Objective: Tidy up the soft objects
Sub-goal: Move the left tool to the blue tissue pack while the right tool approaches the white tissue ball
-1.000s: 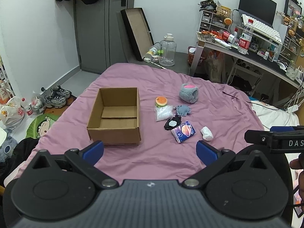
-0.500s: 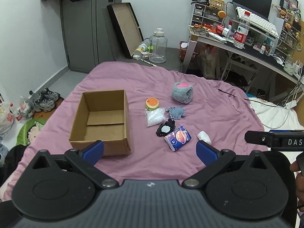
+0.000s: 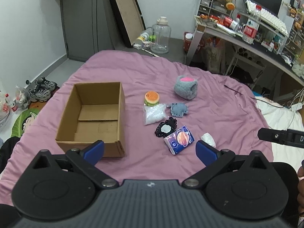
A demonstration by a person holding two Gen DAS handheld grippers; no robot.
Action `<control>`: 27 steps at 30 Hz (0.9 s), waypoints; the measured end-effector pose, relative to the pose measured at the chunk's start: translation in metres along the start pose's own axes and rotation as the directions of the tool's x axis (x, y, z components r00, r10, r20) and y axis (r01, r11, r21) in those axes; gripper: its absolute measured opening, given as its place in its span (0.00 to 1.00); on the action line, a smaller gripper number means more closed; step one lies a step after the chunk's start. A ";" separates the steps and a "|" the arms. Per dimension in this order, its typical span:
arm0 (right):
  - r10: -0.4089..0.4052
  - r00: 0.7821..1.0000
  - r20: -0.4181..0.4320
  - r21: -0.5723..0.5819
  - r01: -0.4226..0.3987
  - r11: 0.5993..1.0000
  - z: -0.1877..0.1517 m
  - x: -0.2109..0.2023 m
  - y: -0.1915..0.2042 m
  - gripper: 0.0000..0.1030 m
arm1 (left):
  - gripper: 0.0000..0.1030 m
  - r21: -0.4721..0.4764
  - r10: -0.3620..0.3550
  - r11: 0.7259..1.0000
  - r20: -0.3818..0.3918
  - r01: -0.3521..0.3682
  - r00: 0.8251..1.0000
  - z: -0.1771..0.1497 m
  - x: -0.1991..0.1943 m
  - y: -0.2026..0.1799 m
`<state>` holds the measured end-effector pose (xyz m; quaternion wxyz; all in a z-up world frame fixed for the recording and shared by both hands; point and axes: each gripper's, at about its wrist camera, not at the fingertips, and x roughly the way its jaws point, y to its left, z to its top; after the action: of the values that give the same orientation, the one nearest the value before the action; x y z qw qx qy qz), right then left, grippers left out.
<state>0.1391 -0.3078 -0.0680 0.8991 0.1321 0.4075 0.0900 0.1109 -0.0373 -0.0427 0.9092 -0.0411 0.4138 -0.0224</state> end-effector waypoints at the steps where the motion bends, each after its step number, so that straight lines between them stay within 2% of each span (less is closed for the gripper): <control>1: 0.002 1.000 -0.003 0.008 -0.002 1.000 0.000 0.003 -0.003 1.00 | 0.98 0.002 -0.002 1.000 -0.004 0.002 1.000 0.000 0.004 -0.001; 13: 0.040 0.997 -0.062 0.107 -0.034 0.994 0.003 0.047 -0.025 0.99 | 0.95 0.003 -0.013 1.000 -0.053 0.013 0.999 0.003 0.057 -0.021; 18: 0.018 0.991 -0.133 0.136 0.000 0.991 0.004 0.074 -0.027 0.96 | 0.91 -0.028 -0.024 0.999 -0.089 0.022 0.996 0.006 0.082 -0.025; 27: 0.013 0.980 -0.196 0.202 0.027 0.979 0.010 0.112 -0.039 0.94 | 0.89 -0.050 -0.046 0.998 -0.137 0.040 0.989 0.009 0.124 -0.032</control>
<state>0.2216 -0.3165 -0.1532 0.8365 0.2125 0.5018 0.0574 0.1991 -0.0780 -0.1263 0.8764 -0.0699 0.4752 -0.0350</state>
